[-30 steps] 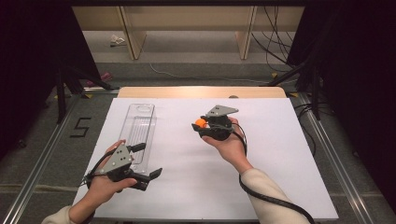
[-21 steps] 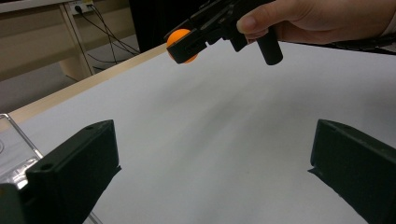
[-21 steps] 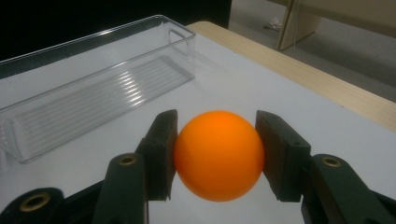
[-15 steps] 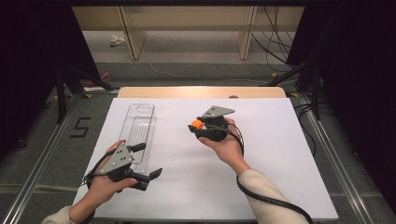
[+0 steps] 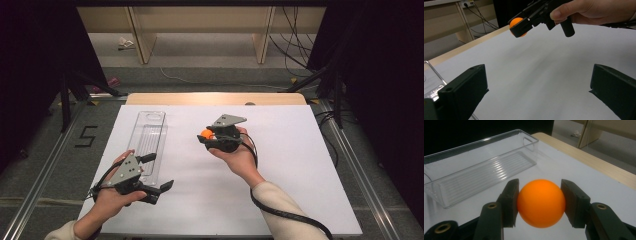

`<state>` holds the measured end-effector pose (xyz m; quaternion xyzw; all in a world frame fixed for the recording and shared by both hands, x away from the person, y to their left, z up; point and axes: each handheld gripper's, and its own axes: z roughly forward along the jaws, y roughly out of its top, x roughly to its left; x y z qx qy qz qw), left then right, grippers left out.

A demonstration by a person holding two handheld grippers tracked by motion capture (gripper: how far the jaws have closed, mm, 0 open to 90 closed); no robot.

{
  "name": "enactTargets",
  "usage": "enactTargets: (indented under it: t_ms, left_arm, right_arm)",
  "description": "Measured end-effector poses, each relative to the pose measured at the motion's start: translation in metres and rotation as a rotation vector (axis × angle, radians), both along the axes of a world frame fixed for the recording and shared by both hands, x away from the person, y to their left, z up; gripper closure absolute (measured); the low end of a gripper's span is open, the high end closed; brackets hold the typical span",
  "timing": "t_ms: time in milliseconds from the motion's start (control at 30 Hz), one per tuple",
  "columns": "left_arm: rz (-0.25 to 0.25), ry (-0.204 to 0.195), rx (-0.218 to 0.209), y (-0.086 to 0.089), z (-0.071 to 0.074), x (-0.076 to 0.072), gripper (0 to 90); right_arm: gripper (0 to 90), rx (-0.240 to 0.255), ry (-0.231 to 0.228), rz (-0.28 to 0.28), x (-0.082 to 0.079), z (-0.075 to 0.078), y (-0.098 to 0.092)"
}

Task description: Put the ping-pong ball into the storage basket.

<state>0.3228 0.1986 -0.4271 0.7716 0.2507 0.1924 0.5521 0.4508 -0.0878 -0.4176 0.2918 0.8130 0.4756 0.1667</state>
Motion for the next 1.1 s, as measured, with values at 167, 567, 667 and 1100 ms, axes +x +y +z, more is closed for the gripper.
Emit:
enactTargets:
  t_ms: [167, 567, 667, 1100]
  left_arm:
    - [0.000, 0.000, 0.001, 0.000, 0.000, 0.000, 0.5]
    - [0.000, 0.001, -0.001, 0.000, 0.000, 0.000, 0.5]
    - [0.000, 0.000, 0.001, 0.000, 0.000, 0.000, 0.5]
    - [0.000, -0.001, -0.002, 0.000, 0.000, 0.000, 0.5]
  right_arm:
    - [51.6, 0.000, -0.001, 0.010, -0.001, 0.000, 0.003]
    - [51.6, -0.001, -0.003, 0.031, -0.005, 0.001, 0.011]
    - [51.6, -0.002, -0.001, 0.035, -0.005, 0.001, 0.012]
    - [51.6, -0.002, -0.001, 0.058, -0.007, 0.001, 0.020]
